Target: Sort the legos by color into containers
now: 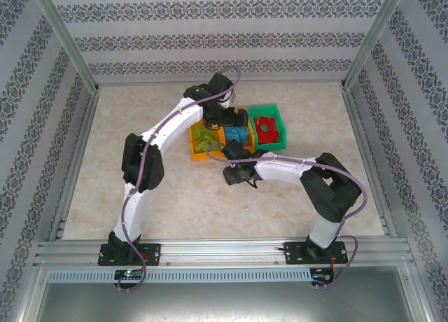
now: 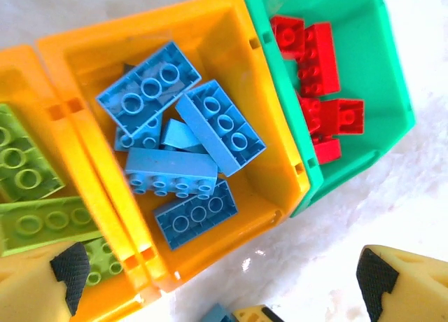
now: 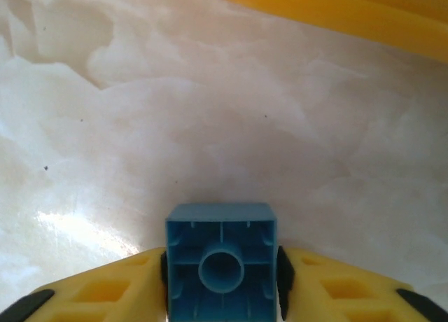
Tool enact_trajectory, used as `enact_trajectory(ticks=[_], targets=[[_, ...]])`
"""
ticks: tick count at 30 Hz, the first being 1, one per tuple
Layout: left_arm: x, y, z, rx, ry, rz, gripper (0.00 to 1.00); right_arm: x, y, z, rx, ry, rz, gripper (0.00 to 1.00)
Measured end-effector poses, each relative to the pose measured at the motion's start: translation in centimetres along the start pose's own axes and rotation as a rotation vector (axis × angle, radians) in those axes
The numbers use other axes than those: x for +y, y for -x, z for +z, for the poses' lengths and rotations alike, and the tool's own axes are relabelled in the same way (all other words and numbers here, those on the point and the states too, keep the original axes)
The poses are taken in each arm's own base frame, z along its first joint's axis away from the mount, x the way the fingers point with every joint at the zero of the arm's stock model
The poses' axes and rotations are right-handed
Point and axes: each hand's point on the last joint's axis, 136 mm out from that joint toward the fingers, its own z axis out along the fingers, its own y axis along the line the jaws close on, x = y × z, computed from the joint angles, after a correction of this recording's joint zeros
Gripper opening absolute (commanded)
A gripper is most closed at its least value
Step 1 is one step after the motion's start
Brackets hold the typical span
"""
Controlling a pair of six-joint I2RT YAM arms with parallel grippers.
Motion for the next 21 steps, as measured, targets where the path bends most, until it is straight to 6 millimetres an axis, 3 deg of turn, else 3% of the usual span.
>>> enact_trajectory(ticks=[4,8,12,14,17,21], targets=[[0.6,0.4,-2.8,-0.064,0.020,-0.018,1.00,0.2,0.4,-0.3,-0.011,0.011,0.005,0.28],[2.8,-1.3,-4.6,-0.093,0.070,-0.060,1.00,-0.1,1.6,-2.3,-0.073,0.040,0.045,0.27],[7.0,-4.3,-6.7,-0.124,0.149,-0.121,1.00,-2.6,5.6,-6.5,-0.231,0.095,0.168,0.28],[8.5,-5.7,-7.8,-0.151,0.179,-0.139,1.00,-3.9,7.4,-7.8,-0.278,0.112,0.224,0.27],[9.9,-7.8,-9.3,-0.191,0.210,-0.146,1.00,-5.4,9.9,-8.3,-0.307,0.136,0.291,0.27],[11.5,-10.2,-10.4,-0.232,0.241,-0.150,1.00,-5.9,13.5,-7.2,-0.289,0.168,0.349,0.29]])
